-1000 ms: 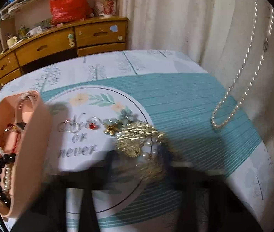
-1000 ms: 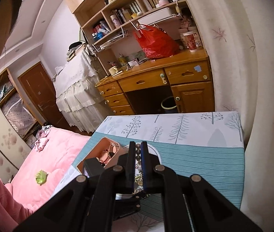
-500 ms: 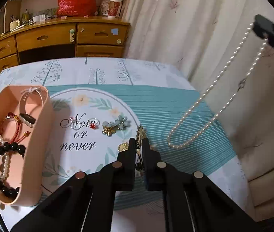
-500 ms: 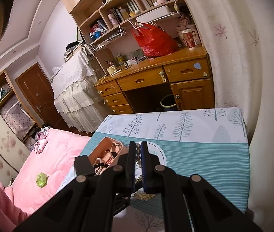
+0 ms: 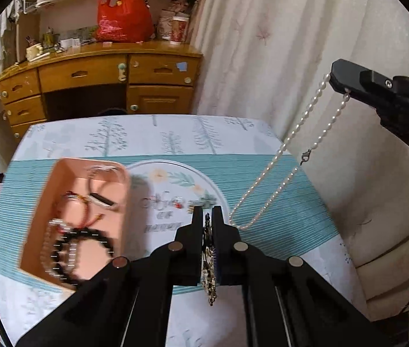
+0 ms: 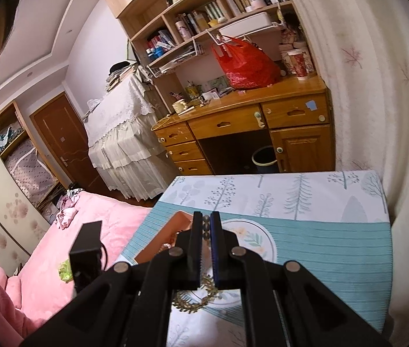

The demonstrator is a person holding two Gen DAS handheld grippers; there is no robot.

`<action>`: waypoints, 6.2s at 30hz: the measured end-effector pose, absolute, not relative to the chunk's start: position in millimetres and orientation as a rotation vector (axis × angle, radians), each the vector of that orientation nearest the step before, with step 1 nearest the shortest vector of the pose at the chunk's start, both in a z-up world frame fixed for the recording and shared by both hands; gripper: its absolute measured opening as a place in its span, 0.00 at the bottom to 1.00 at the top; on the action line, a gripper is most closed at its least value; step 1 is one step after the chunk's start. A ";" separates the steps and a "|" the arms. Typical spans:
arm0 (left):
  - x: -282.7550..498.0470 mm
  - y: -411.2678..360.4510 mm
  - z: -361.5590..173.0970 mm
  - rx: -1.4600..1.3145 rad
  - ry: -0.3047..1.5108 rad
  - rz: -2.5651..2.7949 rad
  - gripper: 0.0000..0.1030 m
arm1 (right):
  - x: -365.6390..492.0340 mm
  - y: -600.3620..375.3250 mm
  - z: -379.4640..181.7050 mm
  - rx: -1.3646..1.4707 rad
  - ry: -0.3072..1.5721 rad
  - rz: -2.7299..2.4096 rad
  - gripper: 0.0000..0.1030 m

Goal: Organize jewelry

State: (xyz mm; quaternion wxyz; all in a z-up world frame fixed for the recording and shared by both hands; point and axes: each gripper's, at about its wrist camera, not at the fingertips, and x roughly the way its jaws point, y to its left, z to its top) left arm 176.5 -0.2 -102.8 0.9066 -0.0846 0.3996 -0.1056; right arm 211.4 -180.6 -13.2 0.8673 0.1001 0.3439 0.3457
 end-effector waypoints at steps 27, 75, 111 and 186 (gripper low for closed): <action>187.7 143.0 -120.5 -0.187 0.919 -0.047 0.09 | 224.7 -12.1 -21.5 0.145 0.775 0.862 0.05; 245.1 -20.5 -165.9 -0.203 1.094 -0.137 0.55 | 180.8 -161.9 -186.6 -0.420 0.853 0.498 0.63; 278.6 -22.1 -181.4 -0.247 1.110 -0.031 0.17 | 218.8 -141.0 -202.7 -0.315 0.887 0.762 0.35; 219.5 60.8 -94.2 -0.173 0.889 -0.180 0.85 | 187.2 -104.1 -151.1 -0.203 0.908 0.305 0.74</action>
